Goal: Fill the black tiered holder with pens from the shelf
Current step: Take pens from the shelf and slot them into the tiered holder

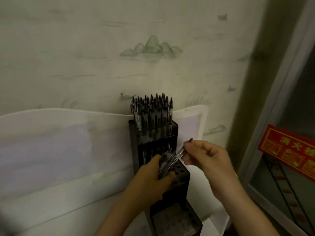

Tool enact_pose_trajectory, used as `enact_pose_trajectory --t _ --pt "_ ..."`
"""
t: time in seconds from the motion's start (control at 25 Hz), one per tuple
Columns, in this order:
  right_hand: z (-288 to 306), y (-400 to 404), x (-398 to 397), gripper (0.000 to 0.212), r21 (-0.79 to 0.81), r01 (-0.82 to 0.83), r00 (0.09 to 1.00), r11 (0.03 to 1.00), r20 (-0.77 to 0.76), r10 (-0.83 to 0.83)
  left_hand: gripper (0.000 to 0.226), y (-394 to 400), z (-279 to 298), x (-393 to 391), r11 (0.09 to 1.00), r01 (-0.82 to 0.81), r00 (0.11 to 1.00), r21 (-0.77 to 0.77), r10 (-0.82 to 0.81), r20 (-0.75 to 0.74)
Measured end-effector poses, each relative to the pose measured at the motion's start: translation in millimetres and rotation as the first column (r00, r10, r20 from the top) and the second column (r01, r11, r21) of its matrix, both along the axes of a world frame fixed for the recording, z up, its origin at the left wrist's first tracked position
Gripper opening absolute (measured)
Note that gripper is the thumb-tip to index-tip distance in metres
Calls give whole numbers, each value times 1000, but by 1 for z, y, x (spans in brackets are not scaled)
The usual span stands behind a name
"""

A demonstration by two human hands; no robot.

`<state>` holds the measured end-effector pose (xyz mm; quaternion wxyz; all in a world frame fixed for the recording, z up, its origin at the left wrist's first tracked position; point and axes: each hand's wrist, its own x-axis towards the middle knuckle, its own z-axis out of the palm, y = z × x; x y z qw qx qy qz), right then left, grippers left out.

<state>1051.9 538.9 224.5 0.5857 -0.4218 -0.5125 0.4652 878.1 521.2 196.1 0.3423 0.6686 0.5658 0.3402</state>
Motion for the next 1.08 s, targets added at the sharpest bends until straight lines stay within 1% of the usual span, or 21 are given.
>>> enact_pose_trajectory --t 0.12,0.2,0.24,0.28,0.32,0.4,0.48,0.56,0.72,0.84,0.96,1.08 --pt "11 31 15 10 55 49 993 997 -112 -43 18 8 -2 -7 991 -120 990 59 124 -68" --pt "16 49 24 10 112 107 990 988 -103 -96 18 10 -2 -10 983 -173 984 67 176 -38" --pt "16 57 26 11 142 143 989 980 -56 -136 17 11 -2 -10 980 -186 982 68 187 -19" --pt "14 64 27 12 184 179 982 966 29 -188 15 12 0 -10 979 -196 981 64 196 3" --pt "10 69 27 13 242 203 961 949 137 -240 14 13 1 -10 978 -203 979 57 202 27" --pt "0 75 20 14 361 186 897 914 317 -308 13 15 4 -9 977 -208 977 50 205 56" --pt "-10 79 13 17 426 144 861 893 391 -325 13 17 6 -9 978 -207 977 36 204 64" --pt "-17 83 7 20 454 117 844 883 423 -330 13 19 6 -10 978 -208 977 31 206 62" --pt "-30 90 -1 20 473 103 821 875 456 -344 14 19 4 -15 978 -205 977 36 203 60" --pt "-39 94 -6 14 463 73 806 883 494 -325 10 18 1 -20 978 -203 976 42 199 90" --pt "-51 96 -13 10 347 46 793 937 557 -245 9 17 0 -24 979 -195 978 51 190 85" --pt "-57 96 -13 13 278 75 803 958 552 -223 9 16 -1 -25 981 -190 978 48 185 95"
